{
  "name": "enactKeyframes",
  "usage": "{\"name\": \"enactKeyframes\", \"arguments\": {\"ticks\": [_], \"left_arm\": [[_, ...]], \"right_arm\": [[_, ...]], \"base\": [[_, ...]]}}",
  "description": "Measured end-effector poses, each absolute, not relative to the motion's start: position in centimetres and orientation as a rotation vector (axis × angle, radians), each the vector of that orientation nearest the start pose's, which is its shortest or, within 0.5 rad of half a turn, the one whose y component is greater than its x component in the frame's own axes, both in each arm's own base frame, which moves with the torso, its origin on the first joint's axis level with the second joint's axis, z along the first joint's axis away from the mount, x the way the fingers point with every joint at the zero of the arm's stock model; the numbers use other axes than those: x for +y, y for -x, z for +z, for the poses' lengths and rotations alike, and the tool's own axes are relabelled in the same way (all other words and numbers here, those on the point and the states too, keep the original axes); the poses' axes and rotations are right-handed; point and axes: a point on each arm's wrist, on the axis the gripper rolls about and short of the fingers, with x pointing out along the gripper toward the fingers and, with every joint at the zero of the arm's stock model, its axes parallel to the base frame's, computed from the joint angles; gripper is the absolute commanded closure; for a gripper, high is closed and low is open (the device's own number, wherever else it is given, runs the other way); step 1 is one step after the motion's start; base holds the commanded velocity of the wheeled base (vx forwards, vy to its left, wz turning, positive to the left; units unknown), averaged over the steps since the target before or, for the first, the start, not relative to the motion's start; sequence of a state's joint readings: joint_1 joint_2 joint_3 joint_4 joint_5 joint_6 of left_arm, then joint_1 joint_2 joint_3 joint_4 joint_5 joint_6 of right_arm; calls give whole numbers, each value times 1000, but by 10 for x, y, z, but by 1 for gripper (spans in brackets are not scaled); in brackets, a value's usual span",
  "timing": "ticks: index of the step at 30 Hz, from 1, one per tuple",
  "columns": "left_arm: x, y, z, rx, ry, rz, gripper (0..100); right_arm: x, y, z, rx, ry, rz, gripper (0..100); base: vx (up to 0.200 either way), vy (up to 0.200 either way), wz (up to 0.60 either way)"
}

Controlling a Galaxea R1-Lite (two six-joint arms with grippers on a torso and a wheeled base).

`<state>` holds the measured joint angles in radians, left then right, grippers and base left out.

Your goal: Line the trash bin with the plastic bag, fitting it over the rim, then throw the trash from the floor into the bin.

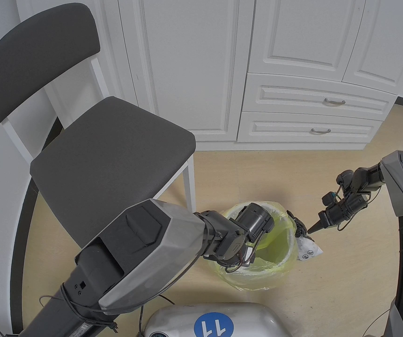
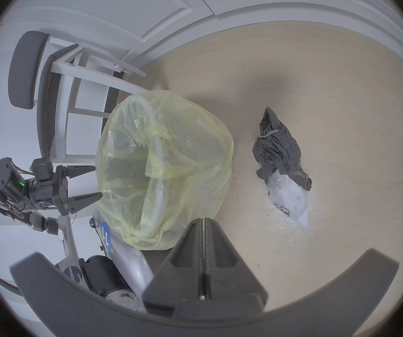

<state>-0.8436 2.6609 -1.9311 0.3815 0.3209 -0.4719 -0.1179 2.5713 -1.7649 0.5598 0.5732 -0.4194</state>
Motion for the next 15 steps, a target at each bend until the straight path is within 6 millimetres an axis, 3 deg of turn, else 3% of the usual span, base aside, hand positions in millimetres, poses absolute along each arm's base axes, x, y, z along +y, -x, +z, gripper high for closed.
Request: {"name": "enactKeyframes", "arguments": {"ticks": [10,15], "left_arm": [[-360,-335,-25,1040,-226,-212,0],[-355,-326,-28,1101,-276,-191,0]], "right_arm": [[-40,-446,-10,1179,-114,637,100],[-41,-445,-10,1174,-97,648,100]], "base": [[0,0,0],[0,0,0]]}}
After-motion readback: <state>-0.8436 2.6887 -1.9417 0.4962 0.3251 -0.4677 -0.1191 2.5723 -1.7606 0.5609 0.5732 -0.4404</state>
